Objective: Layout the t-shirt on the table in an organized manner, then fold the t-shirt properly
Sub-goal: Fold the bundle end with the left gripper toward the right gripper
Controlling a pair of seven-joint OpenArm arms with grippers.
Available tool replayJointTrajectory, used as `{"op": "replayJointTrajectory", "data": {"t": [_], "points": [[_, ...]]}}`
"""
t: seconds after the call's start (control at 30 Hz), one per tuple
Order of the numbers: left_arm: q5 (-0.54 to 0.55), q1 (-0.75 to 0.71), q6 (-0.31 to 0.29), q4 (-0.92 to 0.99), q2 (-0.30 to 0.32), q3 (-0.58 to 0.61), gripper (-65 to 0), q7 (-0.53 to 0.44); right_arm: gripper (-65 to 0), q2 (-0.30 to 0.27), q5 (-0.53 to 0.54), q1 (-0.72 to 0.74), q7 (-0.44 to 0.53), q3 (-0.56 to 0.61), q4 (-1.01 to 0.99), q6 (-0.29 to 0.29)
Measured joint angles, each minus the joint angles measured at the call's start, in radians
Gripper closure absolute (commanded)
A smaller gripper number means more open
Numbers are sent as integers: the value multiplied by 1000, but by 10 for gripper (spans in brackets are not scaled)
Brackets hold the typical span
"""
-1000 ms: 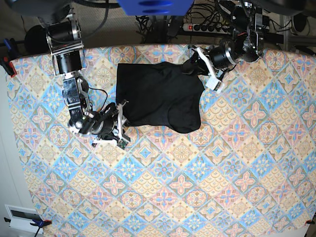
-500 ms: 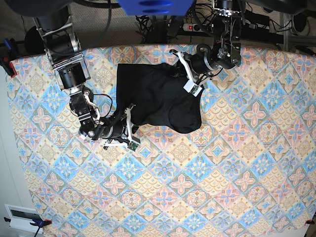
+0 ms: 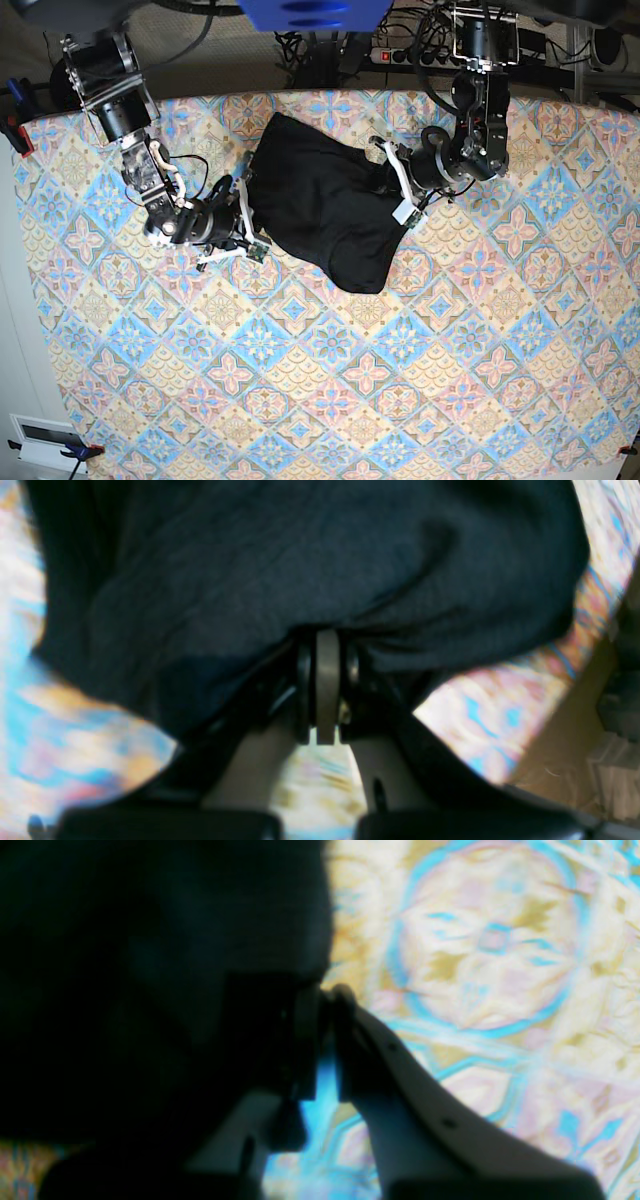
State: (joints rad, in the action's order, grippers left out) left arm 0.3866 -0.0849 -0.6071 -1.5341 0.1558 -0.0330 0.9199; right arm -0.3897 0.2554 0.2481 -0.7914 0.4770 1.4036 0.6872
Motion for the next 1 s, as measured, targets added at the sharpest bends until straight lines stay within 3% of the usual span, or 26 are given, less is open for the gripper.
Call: {"op": "replayJointTrajectory", "data": {"t": [0.27, 0.47, 0.7, 0.83, 1.0], "points": [[-24, 169, 12, 150, -6, 11, -12, -4, -53, -54, -2, -124, -19, -14, 151, -3], [-39, 278, 27, 314, -2, 148, -12, -193, -53, -64, -11, -232, -119, -143, 295, 9], [-45, 377, 26, 476, -108, 166, -12, -285, -53, -60, -6, -303, -175, -277, 488, 11], [-49, 390, 34, 478, -132, 147, -12, -267, -53, -5, -5, -341, -184, -298, 520, 10], [-34, 373, 39, 459, -131, -47, -12, -254, -13, 79, -6, -333, -179, -309, 525, 9]]}}
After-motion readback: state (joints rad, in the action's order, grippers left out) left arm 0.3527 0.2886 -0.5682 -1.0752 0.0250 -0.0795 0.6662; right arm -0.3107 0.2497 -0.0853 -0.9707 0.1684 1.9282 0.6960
